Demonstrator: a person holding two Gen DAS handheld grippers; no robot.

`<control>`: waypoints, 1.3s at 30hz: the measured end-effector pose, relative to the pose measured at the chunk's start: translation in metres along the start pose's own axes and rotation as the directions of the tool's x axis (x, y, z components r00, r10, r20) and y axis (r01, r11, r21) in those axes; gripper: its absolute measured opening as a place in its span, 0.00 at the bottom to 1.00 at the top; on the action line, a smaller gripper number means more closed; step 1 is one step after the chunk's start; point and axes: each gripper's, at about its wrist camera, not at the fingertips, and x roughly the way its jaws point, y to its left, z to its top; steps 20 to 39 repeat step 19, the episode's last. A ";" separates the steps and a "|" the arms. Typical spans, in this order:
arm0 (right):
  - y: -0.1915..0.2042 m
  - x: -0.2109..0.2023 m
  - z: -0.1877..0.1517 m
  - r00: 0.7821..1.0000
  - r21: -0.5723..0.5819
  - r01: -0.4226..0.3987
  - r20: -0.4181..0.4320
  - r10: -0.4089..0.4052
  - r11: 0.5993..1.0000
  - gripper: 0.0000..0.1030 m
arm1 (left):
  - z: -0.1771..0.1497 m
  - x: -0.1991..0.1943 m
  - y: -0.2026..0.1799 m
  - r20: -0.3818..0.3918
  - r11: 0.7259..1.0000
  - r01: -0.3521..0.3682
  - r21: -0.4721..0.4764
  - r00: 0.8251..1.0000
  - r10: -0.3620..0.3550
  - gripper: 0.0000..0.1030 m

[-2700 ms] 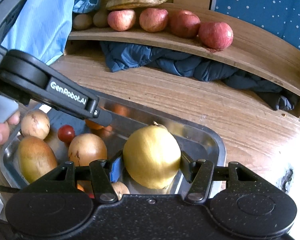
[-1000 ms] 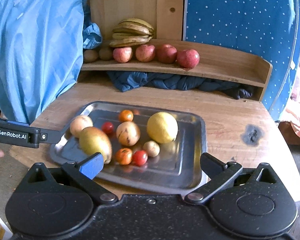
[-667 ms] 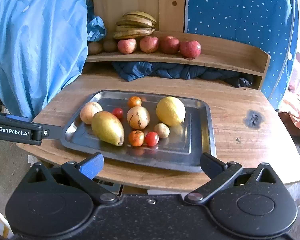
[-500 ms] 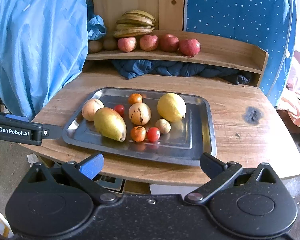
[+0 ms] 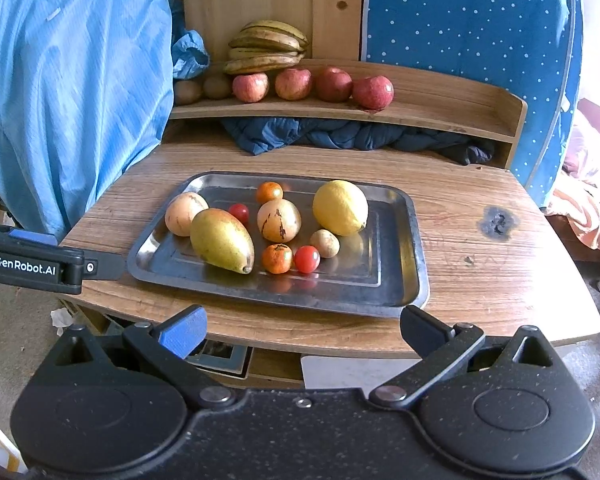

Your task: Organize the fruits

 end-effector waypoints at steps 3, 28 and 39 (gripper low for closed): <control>0.001 0.000 0.000 1.000 0.000 0.000 -0.001 0.000 1.000 0.99 | 0.000 0.000 0.000 -0.002 1.000 -0.001 -0.001 1.000 0.001 0.99; 0.001 0.003 0.001 1.000 -0.005 0.001 -0.015 -0.001 1.000 0.99 | 0.000 0.005 0.002 -0.008 1.000 0.009 -0.005 1.000 -0.009 0.99; 0.001 0.003 0.001 1.000 -0.005 0.001 -0.015 -0.001 1.000 0.99 | 0.000 0.005 0.002 -0.008 1.000 0.009 -0.005 1.000 -0.009 0.99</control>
